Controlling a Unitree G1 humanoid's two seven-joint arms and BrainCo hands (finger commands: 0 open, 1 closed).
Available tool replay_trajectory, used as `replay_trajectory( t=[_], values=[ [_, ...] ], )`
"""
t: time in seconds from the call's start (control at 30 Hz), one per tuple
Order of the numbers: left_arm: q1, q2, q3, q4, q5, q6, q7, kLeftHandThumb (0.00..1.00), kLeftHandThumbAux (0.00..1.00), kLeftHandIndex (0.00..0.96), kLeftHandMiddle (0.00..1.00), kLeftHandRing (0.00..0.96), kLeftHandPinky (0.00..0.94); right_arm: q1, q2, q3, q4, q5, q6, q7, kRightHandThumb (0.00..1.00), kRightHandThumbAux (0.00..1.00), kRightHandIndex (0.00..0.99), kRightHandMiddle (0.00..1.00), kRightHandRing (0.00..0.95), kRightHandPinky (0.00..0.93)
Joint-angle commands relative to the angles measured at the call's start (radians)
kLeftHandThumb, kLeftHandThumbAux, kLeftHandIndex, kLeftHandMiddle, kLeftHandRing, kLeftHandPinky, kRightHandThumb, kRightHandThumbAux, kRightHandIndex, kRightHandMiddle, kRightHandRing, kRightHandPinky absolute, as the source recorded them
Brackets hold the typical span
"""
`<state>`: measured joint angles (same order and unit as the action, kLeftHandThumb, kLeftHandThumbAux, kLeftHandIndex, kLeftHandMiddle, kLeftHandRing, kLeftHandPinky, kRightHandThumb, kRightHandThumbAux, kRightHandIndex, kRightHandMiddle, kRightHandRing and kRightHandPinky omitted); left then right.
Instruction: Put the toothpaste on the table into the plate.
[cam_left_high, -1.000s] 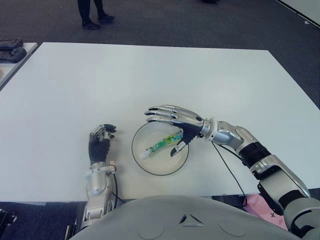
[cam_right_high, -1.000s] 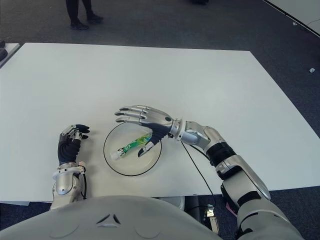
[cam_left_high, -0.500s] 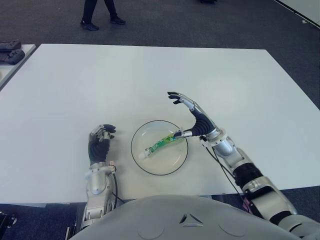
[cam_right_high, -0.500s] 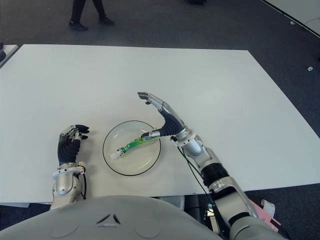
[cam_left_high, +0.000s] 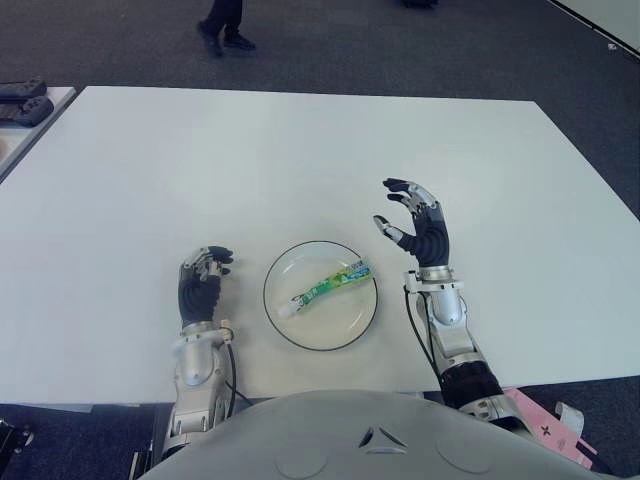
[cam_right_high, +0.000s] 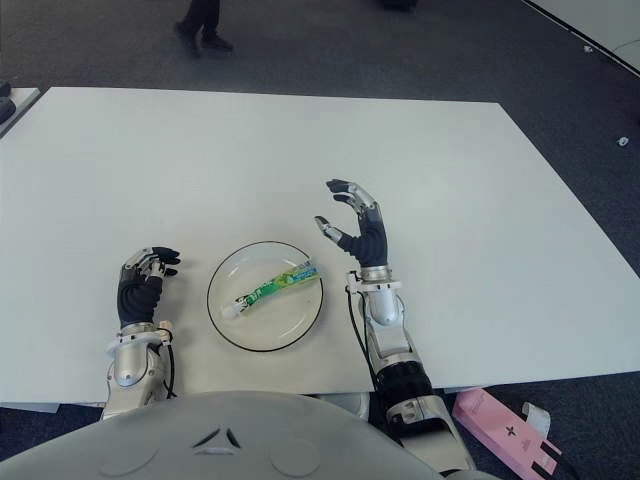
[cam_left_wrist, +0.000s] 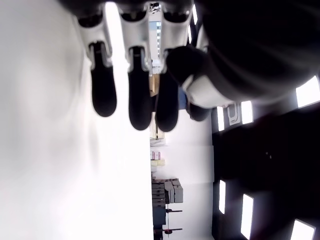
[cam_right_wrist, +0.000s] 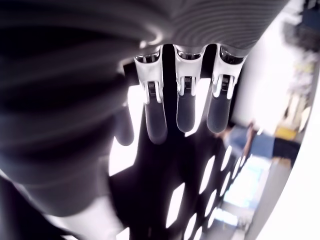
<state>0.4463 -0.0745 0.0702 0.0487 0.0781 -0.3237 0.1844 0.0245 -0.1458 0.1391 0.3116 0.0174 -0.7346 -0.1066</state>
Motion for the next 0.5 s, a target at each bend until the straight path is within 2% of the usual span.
replay_trajectory(
  t=[0.03, 0.1, 0.2, 0.5],
  values=[
    [-0.001, 0.004, 0.002, 0.045, -0.008, 0.026, -0.01, 0.839, 0.676, 0.452, 0.456, 0.471, 0.489, 0.016, 0.045, -0.058, 0.004, -0.015, 0.048, -0.039, 0.507, 0.82, 0.379, 0.346, 0.335, 0.368],
    [-0.005, 0.005, 0.001, 0.048, -0.008, 0.028, -0.01, 0.839, 0.676, 0.453, 0.456, 0.473, 0.485, 0.019, 0.059, -0.088, 0.033, -0.012, 0.051, -0.058, 0.62, 0.767, 0.4, 0.366, 0.356, 0.39],
    [-0.008, 0.007, 0.001, 0.053, -0.011, 0.029, -0.013, 0.839, 0.676, 0.453, 0.455, 0.473, 0.482, 0.019, 0.076, -0.12, 0.071, -0.016, 0.049, -0.075, 0.673, 0.742, 0.411, 0.38, 0.37, 0.403],
    [-0.02, 0.009, -0.001, 0.077, -0.008, 0.01, -0.01, 0.839, 0.676, 0.457, 0.454, 0.47, 0.48, 0.004, 0.108, -0.187, 0.134, -0.035, 0.072, -0.122, 0.703, 0.729, 0.419, 0.411, 0.397, 0.417]
  ],
)
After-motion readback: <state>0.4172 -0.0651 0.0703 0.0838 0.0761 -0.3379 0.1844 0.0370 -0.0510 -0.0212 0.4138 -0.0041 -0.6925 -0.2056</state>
